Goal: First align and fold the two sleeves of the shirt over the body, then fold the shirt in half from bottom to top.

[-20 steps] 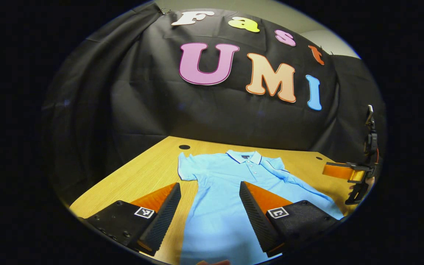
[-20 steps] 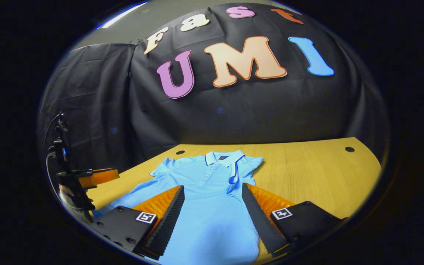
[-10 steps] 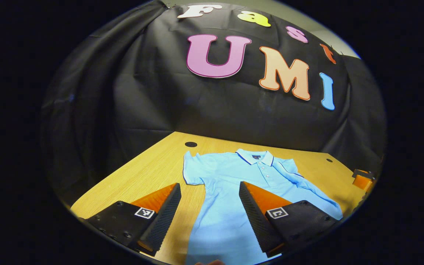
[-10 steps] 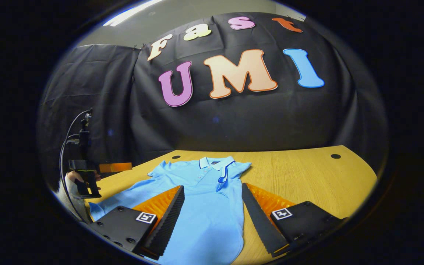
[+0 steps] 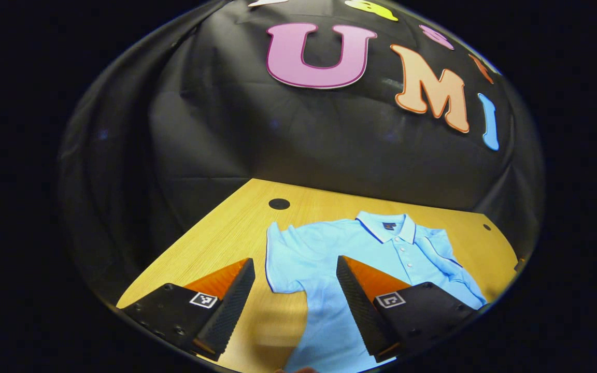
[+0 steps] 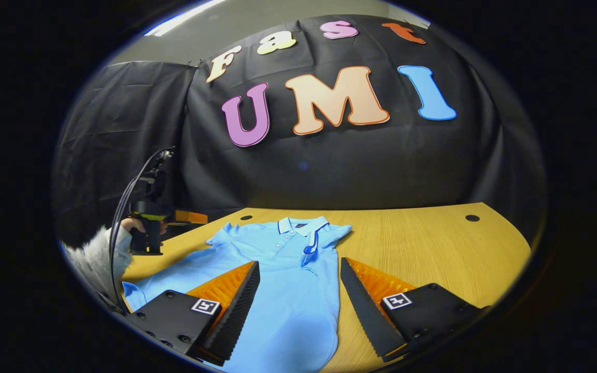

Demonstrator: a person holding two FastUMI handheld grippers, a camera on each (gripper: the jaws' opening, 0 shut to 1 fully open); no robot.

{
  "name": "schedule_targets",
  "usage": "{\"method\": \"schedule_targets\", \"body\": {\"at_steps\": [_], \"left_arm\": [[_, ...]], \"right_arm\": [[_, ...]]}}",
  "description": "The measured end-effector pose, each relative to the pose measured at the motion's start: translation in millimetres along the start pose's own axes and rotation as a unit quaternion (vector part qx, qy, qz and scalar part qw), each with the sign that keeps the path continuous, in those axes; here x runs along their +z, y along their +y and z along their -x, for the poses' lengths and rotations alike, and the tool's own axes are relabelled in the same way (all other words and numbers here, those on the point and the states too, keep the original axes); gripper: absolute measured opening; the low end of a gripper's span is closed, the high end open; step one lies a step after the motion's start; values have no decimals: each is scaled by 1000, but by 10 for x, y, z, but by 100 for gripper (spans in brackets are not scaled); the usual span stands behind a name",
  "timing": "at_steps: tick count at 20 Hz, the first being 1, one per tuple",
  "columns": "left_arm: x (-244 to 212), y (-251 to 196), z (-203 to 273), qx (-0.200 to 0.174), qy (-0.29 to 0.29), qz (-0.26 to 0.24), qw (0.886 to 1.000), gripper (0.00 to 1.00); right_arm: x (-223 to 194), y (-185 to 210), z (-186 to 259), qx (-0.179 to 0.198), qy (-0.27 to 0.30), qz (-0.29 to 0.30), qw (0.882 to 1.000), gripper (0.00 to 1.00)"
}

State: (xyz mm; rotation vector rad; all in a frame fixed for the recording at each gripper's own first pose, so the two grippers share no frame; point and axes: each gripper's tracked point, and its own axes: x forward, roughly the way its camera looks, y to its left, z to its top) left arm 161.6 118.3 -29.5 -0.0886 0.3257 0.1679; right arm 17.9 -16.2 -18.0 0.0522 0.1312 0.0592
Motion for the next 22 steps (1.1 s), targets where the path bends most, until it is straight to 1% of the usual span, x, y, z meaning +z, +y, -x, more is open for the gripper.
{"method": "schedule_targets", "body": {"at_steps": [2,3,4,5,6,9,15,18,20,22], "left_arm": [[29,59,-243,1,7,-10,1000,94],[57,89,-351,-1,8,-12,1000,94],[59,80,-437,-7,12,-12,1000,94],[27,71,-521,-13,20,-12,1000,94],[-20,97,-598,-12,30,-14,999,94],[-201,172,-781,-2,61,-15,998,94],[-394,276,-923,7,88,3,996,92],[-412,250,-950,6,87,3,996,89],[-454,255,-987,14,93,-2,996,88],[-458,294,-980,25,96,-8,995,82]], "right_arm": [[55,-5,29,-1,-6,-1,1000,98],[83,-3,44,0,-11,-1,1000,94],[90,-18,50,-2,-13,-2,1000,98],[104,-32,57,-3,-15,-2,1000,94],[126,-48,66,-5,-17,-2,1000,98],[112,-67,67,-8,-14,-4,1000,98],[200,-62,141,-11,-23,1,1000,98],[228,-82,161,-11,-29,-3,1000,98],[220,-111,161,-13,-27,-8,1000,98],[222,-121,156,-13,-27,-14,999,98]]}}
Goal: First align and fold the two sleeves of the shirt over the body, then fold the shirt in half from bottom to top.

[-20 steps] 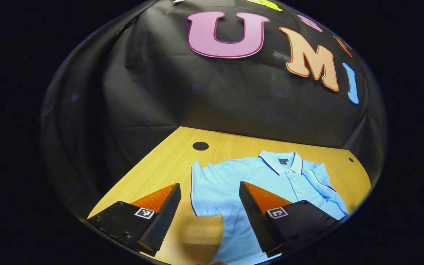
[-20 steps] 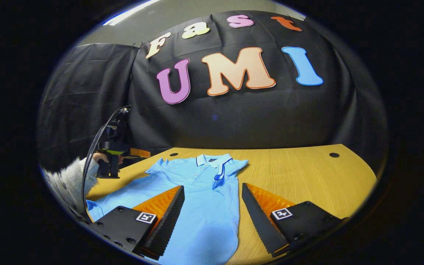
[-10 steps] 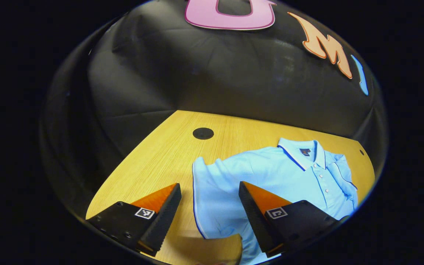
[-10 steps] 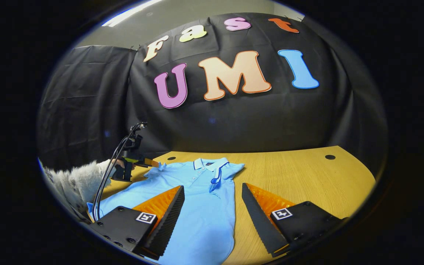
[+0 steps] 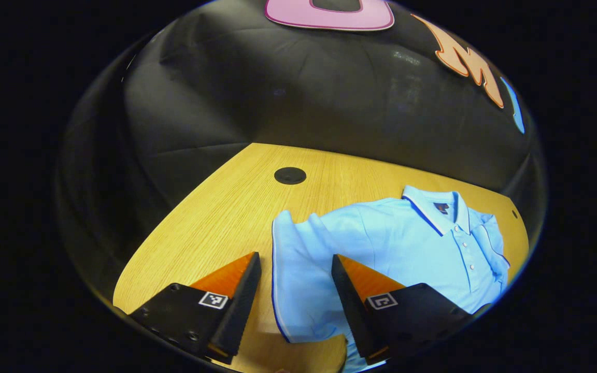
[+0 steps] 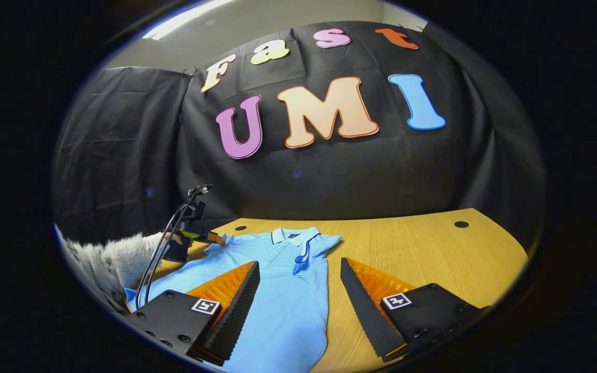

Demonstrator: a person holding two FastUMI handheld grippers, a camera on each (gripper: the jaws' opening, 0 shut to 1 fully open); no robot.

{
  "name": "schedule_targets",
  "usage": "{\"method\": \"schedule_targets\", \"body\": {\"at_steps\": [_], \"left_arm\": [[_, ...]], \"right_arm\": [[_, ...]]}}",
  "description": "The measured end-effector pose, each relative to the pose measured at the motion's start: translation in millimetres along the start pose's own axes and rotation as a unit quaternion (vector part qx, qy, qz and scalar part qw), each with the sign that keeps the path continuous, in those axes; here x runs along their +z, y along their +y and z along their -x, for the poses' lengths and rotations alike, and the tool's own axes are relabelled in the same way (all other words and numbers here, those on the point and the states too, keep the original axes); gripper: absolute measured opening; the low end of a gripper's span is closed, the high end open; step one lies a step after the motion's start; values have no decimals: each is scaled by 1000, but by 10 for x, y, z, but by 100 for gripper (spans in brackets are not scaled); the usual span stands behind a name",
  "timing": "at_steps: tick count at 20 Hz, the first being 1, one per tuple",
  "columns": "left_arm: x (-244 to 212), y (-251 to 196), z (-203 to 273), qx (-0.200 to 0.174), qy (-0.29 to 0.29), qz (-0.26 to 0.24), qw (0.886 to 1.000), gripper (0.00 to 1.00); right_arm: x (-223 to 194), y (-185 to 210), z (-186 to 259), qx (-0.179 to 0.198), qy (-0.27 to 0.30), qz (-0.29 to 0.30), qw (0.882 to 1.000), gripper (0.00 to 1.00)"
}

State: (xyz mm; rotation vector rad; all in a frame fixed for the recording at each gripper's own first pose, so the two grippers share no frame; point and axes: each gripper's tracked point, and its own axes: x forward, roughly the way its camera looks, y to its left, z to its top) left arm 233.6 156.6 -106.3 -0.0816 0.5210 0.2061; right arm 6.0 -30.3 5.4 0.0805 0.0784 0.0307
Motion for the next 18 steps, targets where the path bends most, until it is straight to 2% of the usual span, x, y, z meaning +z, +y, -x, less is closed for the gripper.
{"method": "schedule_targets", "body": {"at_steps": [1,2,3,4,7,9,11,12,13,15,17,18], "left_arm": [[-10,15,3,2,1,-1,1000,73],[-21,18,5,4,1,-1,1000,73],[-10,24,-5,4,2,0,1000,67],[-27,28,7,4,2,1,1000,66],[-41,17,30,1,7,-1,1000,54],[-54,-20,30,-11,9,-3,1000,55],[-45,-98,52,-26,9,0,1000,31],[-44,-119,56,-35,8,-2,999,24],[-48,-122,58,-42,8,-5,999,10],[-30,-140,69,-56,4,-6,998,3],[-28,-152,69,-60,2,-2,998,0],[-32,-151,73,-59,3,-1,998,2]], "right_arm": [[6,-5,0,0,0,-1,1000,98],[13,-5,11,0,-1,-2,1000,98],[25,0,13,1,-2,-1,1000,98],[23,9,18,2,-3,-2,1000,98],[21,9,13,3,-3,-3,1000,98],[35,8,15,2,-4,-3,1000,98],[34,-12,18,2,-6,-4,1000,98],[41,-8,26,2,-6,-4,1000,98],[45,-7,25,3,-7,-4,1000,98],[55,12,36,5,-8,-5,1000,98],[86,22,49,7,-12,-5,1000,98],[91,24,56,8,-13,-5,1000,98]]}}
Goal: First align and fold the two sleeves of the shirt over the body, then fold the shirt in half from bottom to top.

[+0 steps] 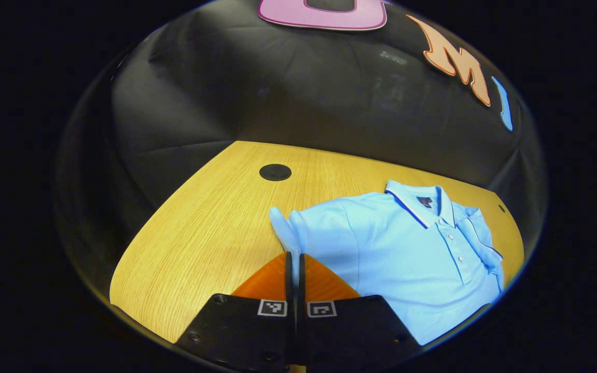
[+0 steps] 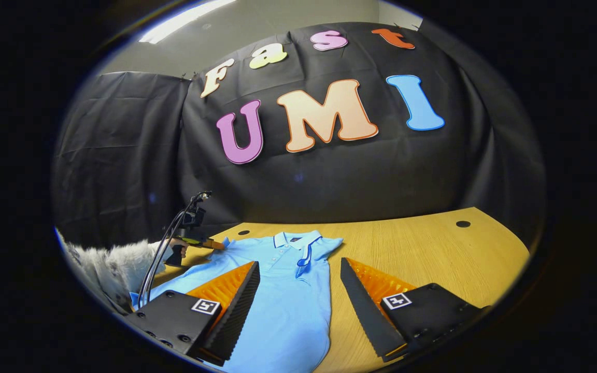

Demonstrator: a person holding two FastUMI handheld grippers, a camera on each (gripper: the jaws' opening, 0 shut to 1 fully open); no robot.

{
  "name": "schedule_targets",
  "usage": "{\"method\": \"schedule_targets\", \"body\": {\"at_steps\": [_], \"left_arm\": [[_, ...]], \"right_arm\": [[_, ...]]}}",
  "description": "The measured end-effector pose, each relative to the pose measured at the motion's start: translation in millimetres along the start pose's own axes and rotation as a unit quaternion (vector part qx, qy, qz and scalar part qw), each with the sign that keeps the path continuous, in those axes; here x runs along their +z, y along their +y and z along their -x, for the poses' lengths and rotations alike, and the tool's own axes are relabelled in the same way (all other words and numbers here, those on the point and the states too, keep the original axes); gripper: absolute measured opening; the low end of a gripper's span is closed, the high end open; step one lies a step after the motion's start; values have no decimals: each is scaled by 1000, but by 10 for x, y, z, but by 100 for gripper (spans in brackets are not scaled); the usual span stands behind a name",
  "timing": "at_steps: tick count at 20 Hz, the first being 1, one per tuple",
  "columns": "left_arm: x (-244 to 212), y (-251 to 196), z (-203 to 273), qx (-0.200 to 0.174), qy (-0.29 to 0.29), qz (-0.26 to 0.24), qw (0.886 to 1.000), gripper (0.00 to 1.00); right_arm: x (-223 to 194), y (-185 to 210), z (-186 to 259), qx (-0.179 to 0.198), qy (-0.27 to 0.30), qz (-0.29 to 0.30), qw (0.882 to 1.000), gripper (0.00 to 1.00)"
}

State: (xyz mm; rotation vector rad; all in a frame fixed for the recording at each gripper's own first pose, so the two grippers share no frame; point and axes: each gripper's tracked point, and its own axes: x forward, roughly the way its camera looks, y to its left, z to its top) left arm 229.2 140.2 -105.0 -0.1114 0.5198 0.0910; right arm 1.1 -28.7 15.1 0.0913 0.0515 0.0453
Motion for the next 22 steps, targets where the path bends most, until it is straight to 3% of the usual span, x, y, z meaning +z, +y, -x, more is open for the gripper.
{"method": "schedule_targets", "body": {"at_steps": [6,10,17,22], "left_arm": [[430,-227,240,-8,-55,3,998,0],[648,-678,391,-30,-80,-38,996,0],[414,-1619,313,-89,-57,-95,990,0],[302,-1886,227,-99,-54,-104,988,0]], "right_arm": [[98,2,69,3,-14,-2,1000,98],[113,18,95,6,-14,-7,1000,98],[141,55,113,9,-16,3,1000,97],[118,101,109,12,-12,6,1000,98]]}}
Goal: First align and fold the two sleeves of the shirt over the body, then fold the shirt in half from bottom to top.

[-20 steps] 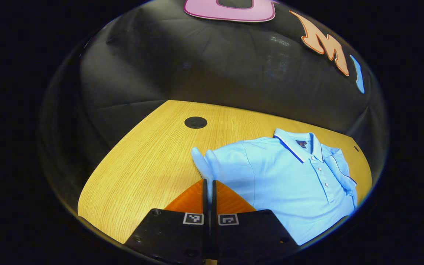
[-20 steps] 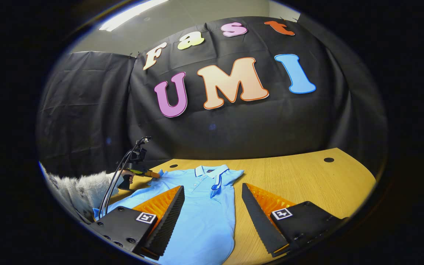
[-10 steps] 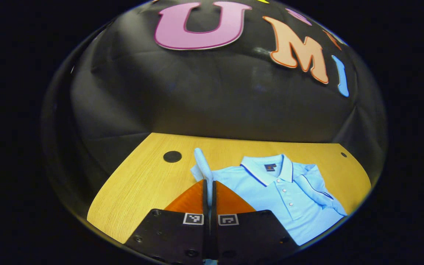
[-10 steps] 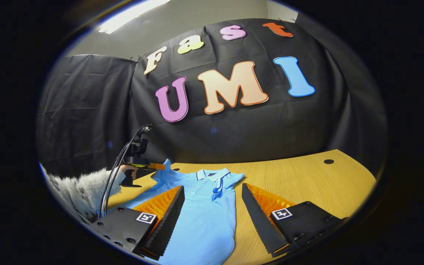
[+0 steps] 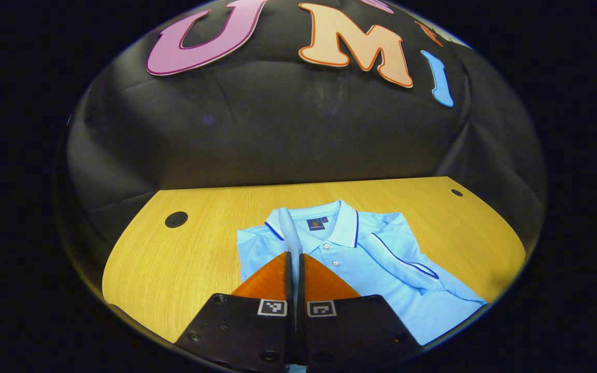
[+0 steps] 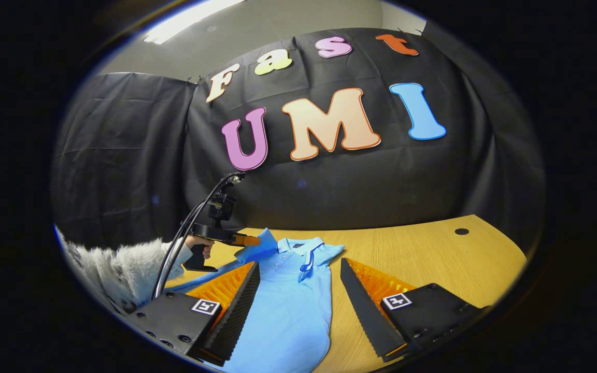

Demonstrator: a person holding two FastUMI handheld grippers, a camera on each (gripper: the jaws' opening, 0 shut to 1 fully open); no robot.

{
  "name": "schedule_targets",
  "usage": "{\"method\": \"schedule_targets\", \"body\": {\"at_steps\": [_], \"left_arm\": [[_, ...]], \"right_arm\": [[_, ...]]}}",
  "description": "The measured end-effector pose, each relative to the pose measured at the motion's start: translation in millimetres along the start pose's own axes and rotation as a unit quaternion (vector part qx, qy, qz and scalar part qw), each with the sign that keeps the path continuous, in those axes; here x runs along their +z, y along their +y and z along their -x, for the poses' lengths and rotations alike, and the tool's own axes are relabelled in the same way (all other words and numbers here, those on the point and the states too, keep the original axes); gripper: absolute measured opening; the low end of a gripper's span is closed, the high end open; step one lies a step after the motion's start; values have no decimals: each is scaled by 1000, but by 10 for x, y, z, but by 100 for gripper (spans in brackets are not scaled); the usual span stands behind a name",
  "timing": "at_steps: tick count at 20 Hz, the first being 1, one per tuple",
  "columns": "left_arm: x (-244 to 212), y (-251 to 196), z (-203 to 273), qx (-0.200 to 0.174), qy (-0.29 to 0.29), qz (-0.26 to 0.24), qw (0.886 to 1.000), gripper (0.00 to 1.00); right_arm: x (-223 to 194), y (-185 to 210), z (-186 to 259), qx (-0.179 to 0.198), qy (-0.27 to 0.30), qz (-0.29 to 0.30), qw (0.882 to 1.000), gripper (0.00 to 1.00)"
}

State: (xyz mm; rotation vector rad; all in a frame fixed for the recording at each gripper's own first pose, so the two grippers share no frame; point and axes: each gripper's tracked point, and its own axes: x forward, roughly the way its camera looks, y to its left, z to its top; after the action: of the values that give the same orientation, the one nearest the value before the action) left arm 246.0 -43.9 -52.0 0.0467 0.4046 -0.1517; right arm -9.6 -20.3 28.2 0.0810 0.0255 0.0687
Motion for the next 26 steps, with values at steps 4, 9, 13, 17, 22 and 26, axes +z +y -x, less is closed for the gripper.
{"method": "schedule_targets", "body": {"at_steps": [4,9,13,17,22,26], "left_arm": [[112,-59,64,-3,-23,-6,1000,2],[168,51,426,22,-37,-26,999,32],[106,174,946,35,-57,-46,997,98],[-136,235,1577,25,-67,-48,996,98],[-663,226,2320,-4,-65,-7,998,98],[-1115,178,2853,-8,-60,-27,998,95]], "right_arm": [[-50,47,-24,6,8,2,1000,97],[-103,129,-38,13,18,9,1000,97],[-193,210,-62,16,32,22,999,97],[-296,381,-46,26,46,37,998,98],[-383,684,96,39,49,41,997,98],[-690,748,435,33,82,72,994,98]]}}
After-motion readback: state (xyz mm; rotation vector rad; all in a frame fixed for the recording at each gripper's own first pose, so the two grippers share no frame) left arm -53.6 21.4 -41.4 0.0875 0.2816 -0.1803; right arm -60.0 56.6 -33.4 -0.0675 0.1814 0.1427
